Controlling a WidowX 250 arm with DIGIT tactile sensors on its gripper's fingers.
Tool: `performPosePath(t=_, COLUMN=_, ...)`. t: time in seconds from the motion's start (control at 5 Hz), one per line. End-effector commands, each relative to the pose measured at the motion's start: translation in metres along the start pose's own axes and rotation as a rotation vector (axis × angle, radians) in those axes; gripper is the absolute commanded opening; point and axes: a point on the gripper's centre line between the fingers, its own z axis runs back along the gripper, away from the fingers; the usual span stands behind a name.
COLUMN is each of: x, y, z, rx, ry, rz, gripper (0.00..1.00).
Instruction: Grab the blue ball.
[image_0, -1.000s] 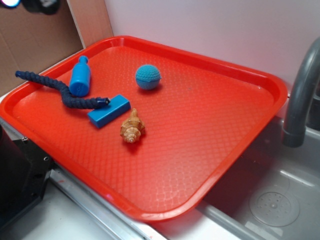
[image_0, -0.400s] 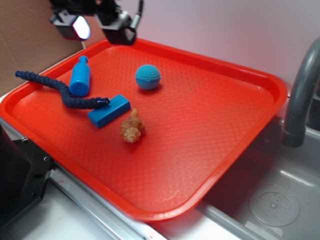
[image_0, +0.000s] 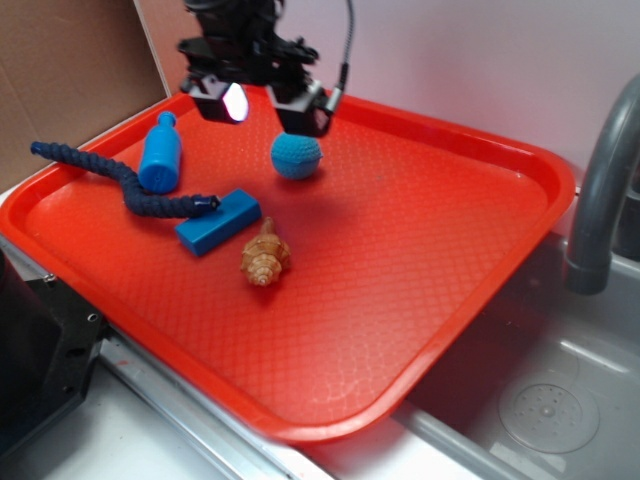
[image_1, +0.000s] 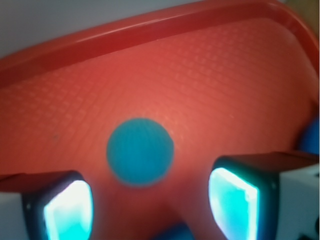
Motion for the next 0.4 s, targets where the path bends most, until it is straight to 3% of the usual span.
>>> performPosePath(t=0.0, x=0.0055, y=-0.0119, z=-0.0188, rx=-0.010, ry=-0.002, rz=-0.068, gripper=0.38)
performPosePath(t=0.2, x=0.0110, y=-0.0080, z=-0.0262, rx=0.029, ry=0.002, rz=-0.043, gripper=0.00)
